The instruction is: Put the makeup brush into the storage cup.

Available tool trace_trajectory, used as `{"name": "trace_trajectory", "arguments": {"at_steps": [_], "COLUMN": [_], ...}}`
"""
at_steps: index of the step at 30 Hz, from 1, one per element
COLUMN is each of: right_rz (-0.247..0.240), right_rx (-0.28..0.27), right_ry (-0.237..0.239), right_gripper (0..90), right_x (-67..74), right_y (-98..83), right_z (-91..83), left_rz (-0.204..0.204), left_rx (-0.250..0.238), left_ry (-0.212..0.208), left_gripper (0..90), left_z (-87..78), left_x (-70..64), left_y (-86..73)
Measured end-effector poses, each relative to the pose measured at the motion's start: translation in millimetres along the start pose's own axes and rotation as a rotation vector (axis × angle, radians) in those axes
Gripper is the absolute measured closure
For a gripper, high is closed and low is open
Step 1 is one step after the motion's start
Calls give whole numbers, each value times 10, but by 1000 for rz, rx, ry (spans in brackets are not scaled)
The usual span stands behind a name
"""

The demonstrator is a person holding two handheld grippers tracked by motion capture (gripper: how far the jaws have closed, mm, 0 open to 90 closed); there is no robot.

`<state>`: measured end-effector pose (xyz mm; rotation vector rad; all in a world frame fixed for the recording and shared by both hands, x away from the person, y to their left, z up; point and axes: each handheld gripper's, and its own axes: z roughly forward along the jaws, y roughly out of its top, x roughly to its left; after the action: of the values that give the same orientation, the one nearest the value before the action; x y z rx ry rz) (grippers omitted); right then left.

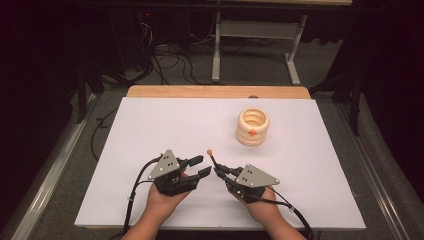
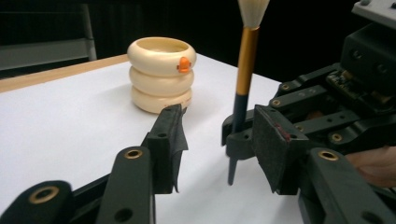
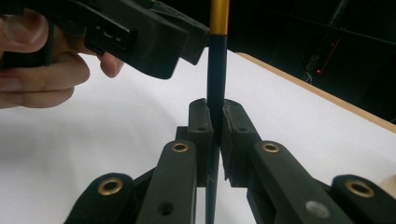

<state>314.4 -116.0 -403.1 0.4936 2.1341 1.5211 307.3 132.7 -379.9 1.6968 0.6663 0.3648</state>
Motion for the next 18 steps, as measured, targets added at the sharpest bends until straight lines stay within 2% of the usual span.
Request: {"name": "trace_trajectory", "arguments": {"at_steps": [18], "right_rz": [26], "right_rx": [-35], "right_ry": [-78], "right_gripper": [857], "right_x": [-267], "right_y": [42], "right_z": [-207], "left_rz": [10], "left_rx": [19], "left_ry": [106], "left_gripper": [359], "left_z": [-14], "left_x": [138], "left_y": [-99]}}
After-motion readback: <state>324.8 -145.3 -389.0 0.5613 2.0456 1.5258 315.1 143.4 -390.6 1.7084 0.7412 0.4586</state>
